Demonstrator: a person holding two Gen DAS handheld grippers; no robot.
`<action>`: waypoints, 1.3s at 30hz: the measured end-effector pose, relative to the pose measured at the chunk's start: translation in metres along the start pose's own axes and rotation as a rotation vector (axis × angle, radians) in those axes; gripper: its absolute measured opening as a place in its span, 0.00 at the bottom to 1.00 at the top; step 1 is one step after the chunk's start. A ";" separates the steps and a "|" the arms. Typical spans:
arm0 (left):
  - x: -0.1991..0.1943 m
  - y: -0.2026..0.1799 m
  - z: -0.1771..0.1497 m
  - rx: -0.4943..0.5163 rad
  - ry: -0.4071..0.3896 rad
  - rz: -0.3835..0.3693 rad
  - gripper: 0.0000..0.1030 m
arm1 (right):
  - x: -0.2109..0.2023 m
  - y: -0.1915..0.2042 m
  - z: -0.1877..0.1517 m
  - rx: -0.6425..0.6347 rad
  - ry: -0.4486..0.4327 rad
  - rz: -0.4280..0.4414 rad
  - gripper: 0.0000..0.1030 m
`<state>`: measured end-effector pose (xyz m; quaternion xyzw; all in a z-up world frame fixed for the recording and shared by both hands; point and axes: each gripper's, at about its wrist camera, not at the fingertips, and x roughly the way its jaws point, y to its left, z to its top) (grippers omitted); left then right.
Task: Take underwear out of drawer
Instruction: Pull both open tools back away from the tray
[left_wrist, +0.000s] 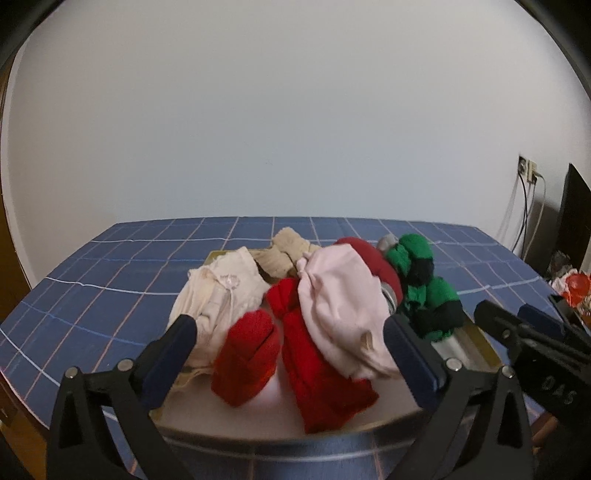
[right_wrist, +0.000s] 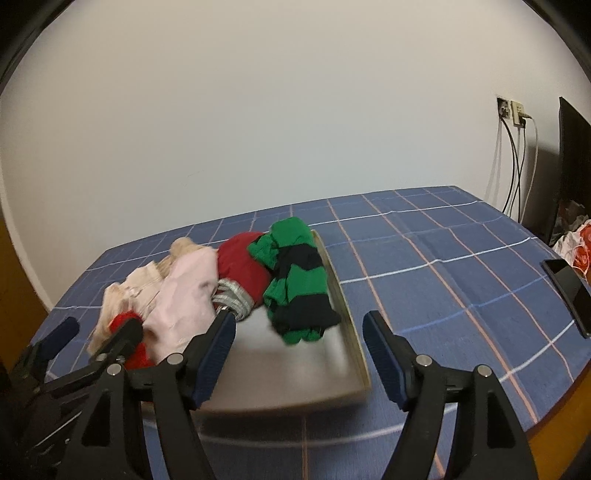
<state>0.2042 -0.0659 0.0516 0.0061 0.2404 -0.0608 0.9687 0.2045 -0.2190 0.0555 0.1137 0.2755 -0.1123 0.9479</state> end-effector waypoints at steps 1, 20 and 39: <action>-0.001 -0.001 -0.003 0.007 0.006 -0.001 0.99 | -0.004 -0.001 -0.002 0.002 0.003 0.009 0.72; -0.021 -0.017 -0.033 0.094 0.050 -0.002 0.99 | -0.040 -0.002 -0.030 0.013 0.037 0.095 0.72; -0.062 -0.012 -0.053 0.074 0.052 -0.073 0.99 | -0.111 -0.011 -0.047 0.026 -0.030 0.153 0.72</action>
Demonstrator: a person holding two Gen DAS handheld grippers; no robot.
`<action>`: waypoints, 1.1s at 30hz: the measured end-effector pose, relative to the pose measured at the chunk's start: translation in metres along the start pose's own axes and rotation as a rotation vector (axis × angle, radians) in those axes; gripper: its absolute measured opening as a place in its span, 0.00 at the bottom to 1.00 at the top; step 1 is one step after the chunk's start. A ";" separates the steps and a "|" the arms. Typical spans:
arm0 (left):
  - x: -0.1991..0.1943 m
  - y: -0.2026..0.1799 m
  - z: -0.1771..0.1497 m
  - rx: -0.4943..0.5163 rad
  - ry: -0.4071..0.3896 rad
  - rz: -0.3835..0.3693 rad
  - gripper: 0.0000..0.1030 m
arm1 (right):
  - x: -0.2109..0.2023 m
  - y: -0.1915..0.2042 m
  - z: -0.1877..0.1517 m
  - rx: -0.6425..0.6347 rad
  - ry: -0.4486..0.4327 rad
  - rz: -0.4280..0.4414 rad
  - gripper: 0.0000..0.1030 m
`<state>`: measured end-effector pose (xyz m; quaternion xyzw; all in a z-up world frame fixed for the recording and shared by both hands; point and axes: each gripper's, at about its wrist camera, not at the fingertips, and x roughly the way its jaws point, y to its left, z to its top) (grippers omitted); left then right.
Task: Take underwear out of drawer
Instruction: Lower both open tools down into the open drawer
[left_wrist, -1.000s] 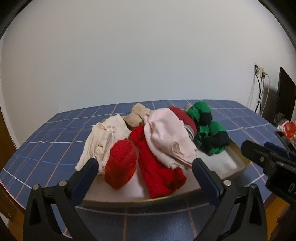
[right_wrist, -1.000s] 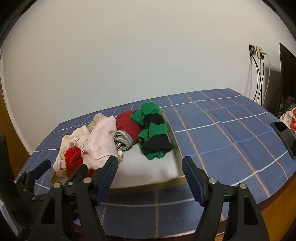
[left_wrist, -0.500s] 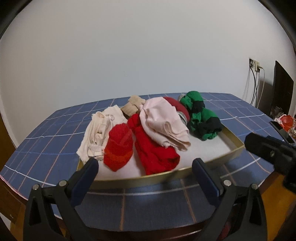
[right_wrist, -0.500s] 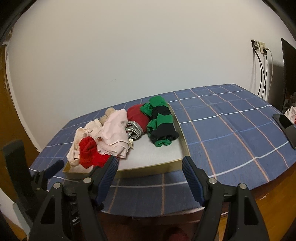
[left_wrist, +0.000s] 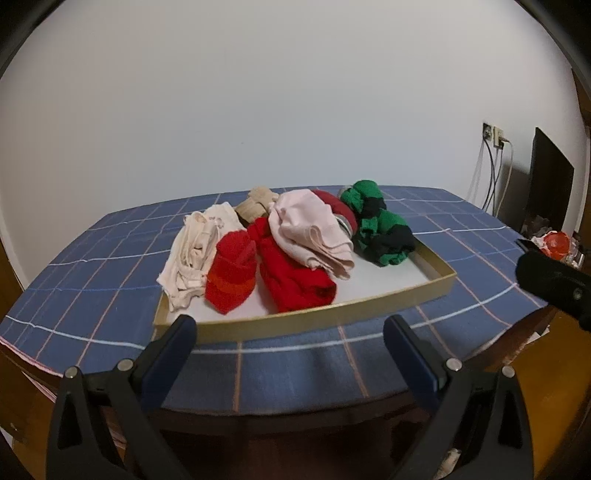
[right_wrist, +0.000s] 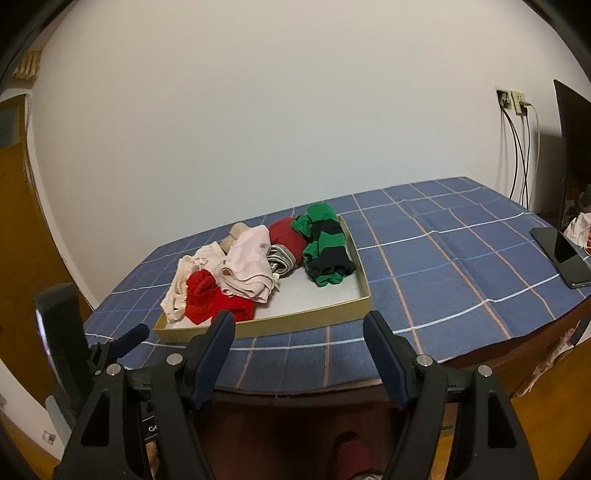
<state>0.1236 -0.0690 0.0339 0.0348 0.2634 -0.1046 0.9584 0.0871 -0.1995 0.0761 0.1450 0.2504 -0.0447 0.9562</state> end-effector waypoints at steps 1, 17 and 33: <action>-0.002 0.000 -0.002 -0.003 0.000 -0.006 0.99 | -0.005 0.000 -0.002 -0.005 -0.007 0.001 0.72; -0.015 -0.021 -0.032 0.090 0.093 -0.124 0.99 | -0.040 -0.011 -0.034 -0.034 0.033 -0.018 0.72; 0.003 -0.065 -0.093 0.364 0.354 -0.297 0.99 | -0.024 -0.075 -0.111 0.158 0.239 -0.042 0.72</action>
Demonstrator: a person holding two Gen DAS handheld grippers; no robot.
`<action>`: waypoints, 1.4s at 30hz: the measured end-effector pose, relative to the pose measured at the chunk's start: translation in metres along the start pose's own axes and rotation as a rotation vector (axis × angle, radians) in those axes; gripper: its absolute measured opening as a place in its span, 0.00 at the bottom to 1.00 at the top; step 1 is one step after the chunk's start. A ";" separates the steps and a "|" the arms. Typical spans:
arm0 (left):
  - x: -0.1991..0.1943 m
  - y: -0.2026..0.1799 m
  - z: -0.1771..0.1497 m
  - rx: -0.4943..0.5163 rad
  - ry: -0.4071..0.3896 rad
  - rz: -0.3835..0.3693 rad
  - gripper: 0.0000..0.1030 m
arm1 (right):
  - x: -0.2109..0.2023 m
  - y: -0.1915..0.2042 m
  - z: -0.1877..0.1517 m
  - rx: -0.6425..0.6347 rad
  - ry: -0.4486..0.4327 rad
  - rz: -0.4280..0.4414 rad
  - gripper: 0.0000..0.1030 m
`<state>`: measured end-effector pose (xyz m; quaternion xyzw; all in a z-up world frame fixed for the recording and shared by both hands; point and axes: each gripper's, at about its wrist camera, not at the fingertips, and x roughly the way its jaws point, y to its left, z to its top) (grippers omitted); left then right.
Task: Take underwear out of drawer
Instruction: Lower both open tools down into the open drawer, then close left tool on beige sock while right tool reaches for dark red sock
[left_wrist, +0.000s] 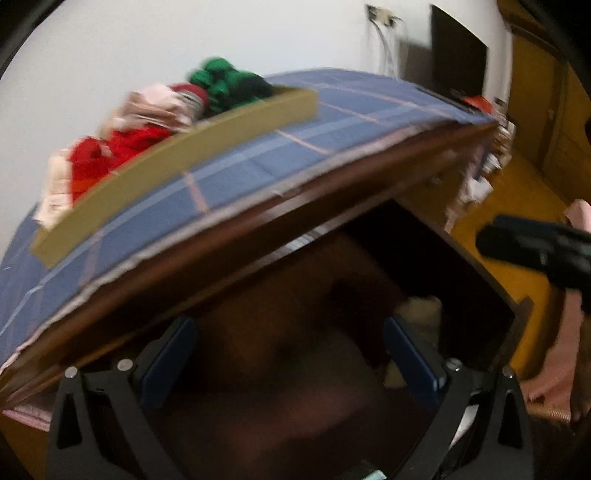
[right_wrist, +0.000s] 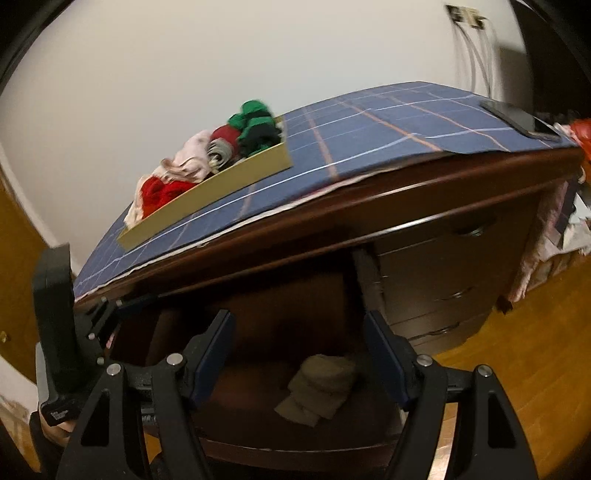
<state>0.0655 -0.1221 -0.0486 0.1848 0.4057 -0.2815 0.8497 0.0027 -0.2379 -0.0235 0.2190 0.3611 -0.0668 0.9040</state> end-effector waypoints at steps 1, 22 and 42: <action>0.003 -0.004 -0.001 0.013 0.015 -0.041 0.99 | -0.003 -0.004 -0.002 0.008 -0.008 -0.007 0.71; 0.074 -0.083 0.026 0.158 0.344 -0.416 0.38 | -0.019 -0.058 0.002 0.119 -0.072 -0.006 0.70; 0.069 -0.005 -0.005 0.105 0.392 -0.348 0.26 | -0.001 -0.054 0.004 0.121 -0.027 0.015 0.70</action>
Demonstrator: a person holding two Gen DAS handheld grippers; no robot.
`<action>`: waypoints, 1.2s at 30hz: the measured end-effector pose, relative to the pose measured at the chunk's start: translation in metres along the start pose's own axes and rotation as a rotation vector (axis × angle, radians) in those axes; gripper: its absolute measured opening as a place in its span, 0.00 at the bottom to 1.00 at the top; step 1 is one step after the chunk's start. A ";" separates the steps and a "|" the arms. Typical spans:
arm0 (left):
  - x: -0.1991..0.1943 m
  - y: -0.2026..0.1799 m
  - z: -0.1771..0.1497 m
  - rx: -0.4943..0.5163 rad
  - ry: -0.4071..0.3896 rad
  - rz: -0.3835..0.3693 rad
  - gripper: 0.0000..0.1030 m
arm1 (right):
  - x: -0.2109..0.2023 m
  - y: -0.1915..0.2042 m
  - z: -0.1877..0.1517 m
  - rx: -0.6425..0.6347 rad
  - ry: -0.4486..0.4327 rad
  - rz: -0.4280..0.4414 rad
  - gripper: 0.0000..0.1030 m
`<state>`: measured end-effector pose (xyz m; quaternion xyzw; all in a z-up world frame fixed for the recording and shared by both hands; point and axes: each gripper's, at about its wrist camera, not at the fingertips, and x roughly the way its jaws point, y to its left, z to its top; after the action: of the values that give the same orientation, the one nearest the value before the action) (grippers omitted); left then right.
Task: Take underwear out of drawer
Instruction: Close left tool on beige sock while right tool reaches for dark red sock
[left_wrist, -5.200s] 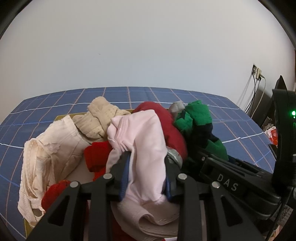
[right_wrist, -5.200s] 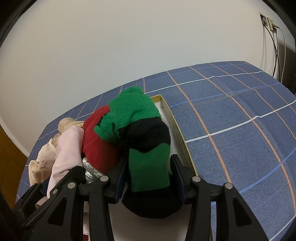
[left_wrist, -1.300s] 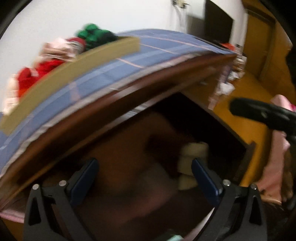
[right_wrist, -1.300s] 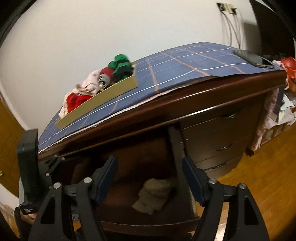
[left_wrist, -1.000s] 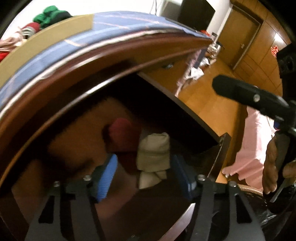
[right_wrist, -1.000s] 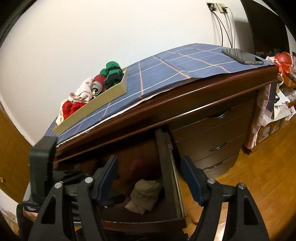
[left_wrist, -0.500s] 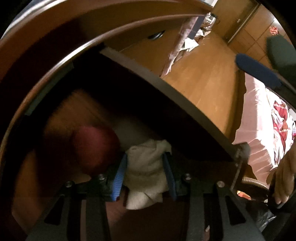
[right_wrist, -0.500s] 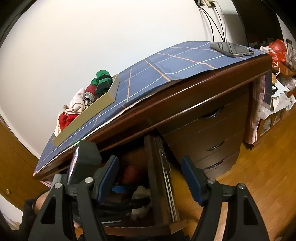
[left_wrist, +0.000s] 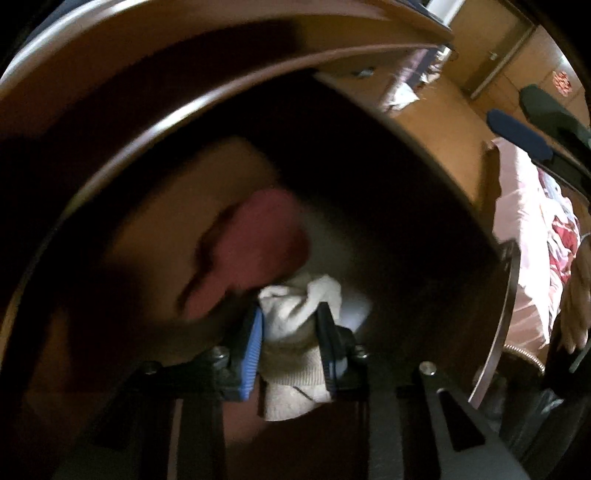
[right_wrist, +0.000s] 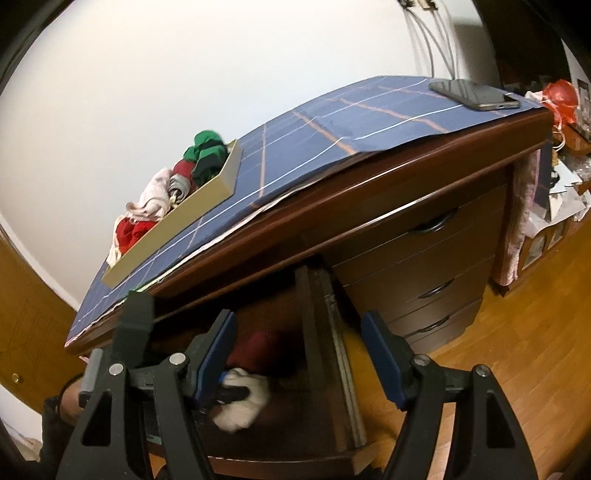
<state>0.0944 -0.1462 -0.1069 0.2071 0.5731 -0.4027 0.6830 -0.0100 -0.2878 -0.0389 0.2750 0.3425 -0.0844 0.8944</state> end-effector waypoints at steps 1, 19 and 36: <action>-0.005 0.008 -0.008 -0.011 -0.005 0.000 0.26 | 0.003 0.003 -0.001 -0.008 0.010 0.008 0.70; -0.044 0.101 -0.082 -0.244 -0.079 0.056 0.42 | 0.112 0.073 -0.032 -0.192 0.382 0.048 0.69; -0.071 0.132 -0.094 -0.356 -0.128 0.024 0.71 | 0.177 0.106 -0.056 -0.481 0.670 -0.088 0.69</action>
<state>0.1390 0.0237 -0.0869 0.0636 0.5882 -0.2993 0.7486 0.1270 -0.1617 -0.1438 0.0553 0.6362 0.0540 0.7677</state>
